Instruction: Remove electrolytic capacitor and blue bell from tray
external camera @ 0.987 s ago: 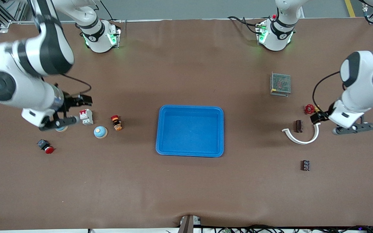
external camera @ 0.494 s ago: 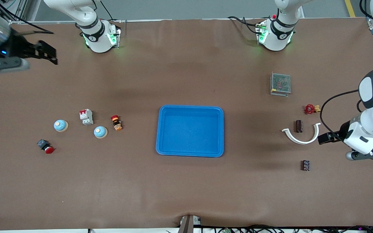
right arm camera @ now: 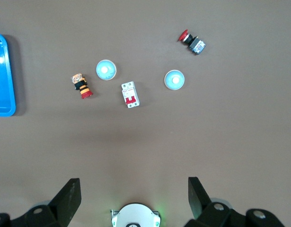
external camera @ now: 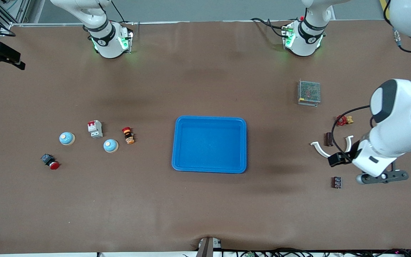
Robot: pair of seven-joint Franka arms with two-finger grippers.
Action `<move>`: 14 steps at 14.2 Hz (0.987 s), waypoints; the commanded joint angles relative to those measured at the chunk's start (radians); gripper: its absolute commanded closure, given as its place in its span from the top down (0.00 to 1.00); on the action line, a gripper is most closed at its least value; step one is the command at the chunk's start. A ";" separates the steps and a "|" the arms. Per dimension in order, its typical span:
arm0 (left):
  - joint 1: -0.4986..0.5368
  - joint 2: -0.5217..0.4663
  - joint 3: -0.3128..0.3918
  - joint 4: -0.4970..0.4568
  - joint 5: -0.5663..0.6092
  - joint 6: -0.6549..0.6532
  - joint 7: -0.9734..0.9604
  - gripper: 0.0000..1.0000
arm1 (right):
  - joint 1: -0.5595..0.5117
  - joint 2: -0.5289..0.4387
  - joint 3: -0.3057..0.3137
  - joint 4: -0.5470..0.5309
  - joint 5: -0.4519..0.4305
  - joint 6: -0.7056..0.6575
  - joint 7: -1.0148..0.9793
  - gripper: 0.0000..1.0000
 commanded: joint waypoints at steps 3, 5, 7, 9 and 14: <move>-0.129 -0.025 0.122 0.067 -0.065 -0.111 -0.001 1.00 | -0.016 -0.022 0.016 0.014 -0.013 0.021 0.026 1.00; -0.145 -0.100 0.124 0.069 -0.070 -0.202 0.022 1.00 | -0.047 -0.019 0.018 0.022 -0.001 0.022 0.040 1.00; -0.169 -0.189 0.165 0.069 -0.118 -0.282 0.097 1.00 | -0.047 -0.019 0.018 0.024 -0.001 0.022 0.042 1.00; -0.208 -0.289 0.280 0.060 -0.224 -0.318 0.271 1.00 | -0.048 -0.019 0.018 0.033 -0.001 0.024 0.041 1.00; -0.215 -0.447 0.327 0.046 -0.255 -0.506 0.358 1.00 | -0.048 -0.019 0.018 0.031 -0.002 0.016 0.040 1.00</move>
